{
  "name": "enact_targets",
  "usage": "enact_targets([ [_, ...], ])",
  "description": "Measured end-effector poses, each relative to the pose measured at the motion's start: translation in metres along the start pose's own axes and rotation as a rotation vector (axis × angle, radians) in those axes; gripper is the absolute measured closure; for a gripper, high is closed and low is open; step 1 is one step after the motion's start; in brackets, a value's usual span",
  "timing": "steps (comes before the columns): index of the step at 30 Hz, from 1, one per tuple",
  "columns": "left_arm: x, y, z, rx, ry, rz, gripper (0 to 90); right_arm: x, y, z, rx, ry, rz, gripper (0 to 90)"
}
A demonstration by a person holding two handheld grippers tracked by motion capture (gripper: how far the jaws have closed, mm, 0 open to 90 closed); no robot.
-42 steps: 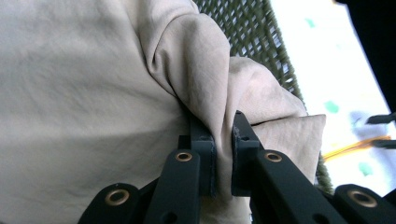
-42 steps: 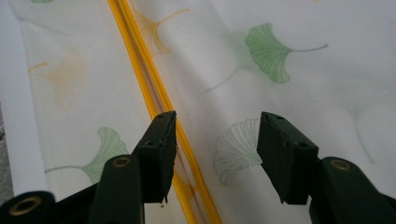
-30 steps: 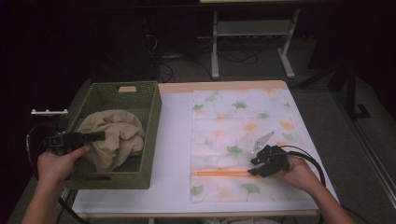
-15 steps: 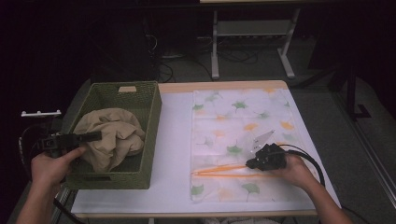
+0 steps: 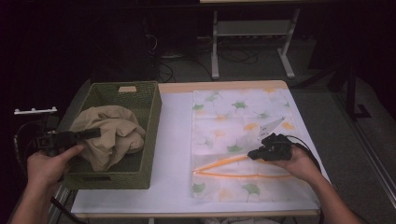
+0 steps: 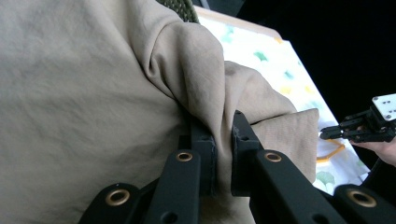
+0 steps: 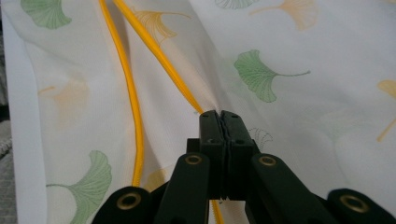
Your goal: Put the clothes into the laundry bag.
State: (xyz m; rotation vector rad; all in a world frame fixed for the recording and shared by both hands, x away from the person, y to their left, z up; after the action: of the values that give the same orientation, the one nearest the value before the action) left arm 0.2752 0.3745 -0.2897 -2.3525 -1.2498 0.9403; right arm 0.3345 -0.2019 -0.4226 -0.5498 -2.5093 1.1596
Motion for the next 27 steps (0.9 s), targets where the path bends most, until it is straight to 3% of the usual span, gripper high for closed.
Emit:
enact_targets([
  [14, -0.014, -0.015, -0.013, -0.038, 0.037, 0.036, 83.8, -0.001, -0.006, -0.004, -0.021, 0.031, -0.010, 88.3],
  [20, -0.029, -0.006, -0.017, -0.060, 0.064, 0.110, 83.8, -0.002, -0.010, -0.010, -0.017, 0.024, -0.001, 88.3],
  [27, -0.049, 0.001, -0.028, -0.057, 0.114, 0.158, 83.9, -0.003, -0.014, -0.019, -0.018, 0.014, 0.000, 88.5],
])
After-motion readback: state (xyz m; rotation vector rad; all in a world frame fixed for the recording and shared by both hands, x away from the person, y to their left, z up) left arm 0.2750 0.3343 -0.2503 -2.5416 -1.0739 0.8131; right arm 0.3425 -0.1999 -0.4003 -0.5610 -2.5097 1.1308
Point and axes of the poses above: each handheld gripper's, and its own axes: y roughly forward along the jaws, z roughly out of its underside, x roughly to its left, the point moved 1 cm from there along y, roughly forward along the jaws, and after that the axes turned 6 degrees about y, right-handed, at the moved point
